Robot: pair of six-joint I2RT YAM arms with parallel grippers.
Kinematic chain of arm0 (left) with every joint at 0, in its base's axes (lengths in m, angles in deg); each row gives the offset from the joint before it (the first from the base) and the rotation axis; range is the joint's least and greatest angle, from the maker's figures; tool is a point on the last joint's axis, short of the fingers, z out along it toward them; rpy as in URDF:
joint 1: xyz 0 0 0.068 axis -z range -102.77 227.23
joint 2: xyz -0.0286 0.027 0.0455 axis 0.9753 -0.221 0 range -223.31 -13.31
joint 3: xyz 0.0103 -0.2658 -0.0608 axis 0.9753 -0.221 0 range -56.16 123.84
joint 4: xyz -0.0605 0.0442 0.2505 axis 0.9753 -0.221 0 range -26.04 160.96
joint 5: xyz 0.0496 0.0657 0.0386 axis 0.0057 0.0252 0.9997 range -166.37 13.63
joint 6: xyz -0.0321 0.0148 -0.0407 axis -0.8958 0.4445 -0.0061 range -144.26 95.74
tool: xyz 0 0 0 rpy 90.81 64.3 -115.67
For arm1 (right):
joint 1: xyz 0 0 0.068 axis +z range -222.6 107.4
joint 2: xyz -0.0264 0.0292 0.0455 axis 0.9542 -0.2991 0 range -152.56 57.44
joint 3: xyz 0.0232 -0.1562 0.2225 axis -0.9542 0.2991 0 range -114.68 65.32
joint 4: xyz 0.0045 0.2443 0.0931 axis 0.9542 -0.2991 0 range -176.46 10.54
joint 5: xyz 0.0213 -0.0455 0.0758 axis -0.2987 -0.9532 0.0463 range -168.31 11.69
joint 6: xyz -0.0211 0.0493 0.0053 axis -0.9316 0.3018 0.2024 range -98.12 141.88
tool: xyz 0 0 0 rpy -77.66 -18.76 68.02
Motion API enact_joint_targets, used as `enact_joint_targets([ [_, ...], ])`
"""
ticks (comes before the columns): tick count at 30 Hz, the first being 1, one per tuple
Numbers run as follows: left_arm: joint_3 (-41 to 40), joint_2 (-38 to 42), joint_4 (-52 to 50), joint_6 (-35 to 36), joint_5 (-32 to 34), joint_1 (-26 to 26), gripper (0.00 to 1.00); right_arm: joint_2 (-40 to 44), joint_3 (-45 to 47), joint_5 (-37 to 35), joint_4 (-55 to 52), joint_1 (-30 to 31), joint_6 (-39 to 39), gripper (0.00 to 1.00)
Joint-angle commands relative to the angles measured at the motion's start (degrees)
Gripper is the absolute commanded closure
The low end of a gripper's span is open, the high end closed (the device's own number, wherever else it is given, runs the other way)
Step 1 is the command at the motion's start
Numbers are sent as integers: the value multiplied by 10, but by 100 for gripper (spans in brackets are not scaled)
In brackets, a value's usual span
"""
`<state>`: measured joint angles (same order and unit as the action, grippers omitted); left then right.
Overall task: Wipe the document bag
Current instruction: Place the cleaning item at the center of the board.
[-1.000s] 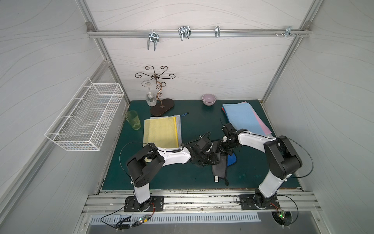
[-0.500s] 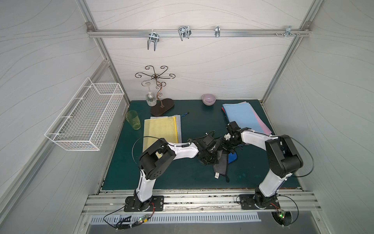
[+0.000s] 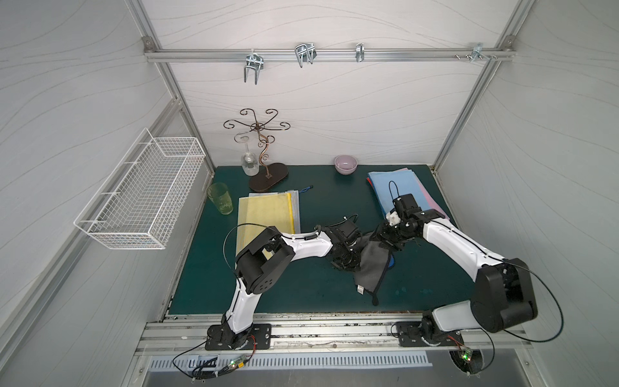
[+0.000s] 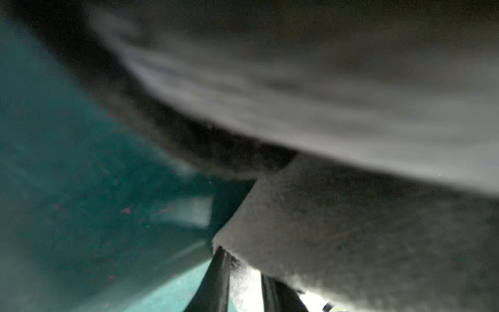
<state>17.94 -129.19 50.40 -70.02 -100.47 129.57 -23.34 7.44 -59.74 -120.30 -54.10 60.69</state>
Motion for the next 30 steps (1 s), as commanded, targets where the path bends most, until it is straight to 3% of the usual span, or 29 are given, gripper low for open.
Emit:
enact_joint_targets([
  [1, -7, -44, -41, 11, 23, 5, 77, 18, -27, -40, -44, -8, -19, 51],
  [12, -16, -19, -46, 26, 8, 11, 75, -8, -69, -66, -8, -34, -36, 49],
  [16, -47, 53, -30, 31, 21, 14, 51, -95, -112, -61, 14, -39, -70, 68],
  [18, -58, 89, -28, 32, 33, 15, 44, -145, -141, -63, 17, -39, -86, 76],
  [24, -75, 152, -4, 29, 28, 22, 39, -265, -225, -106, 19, -40, -113, 83],
  [30, -88, 171, 12, 22, 28, 23, 39, -314, -270, -199, 8, -47, -120, 84],
])
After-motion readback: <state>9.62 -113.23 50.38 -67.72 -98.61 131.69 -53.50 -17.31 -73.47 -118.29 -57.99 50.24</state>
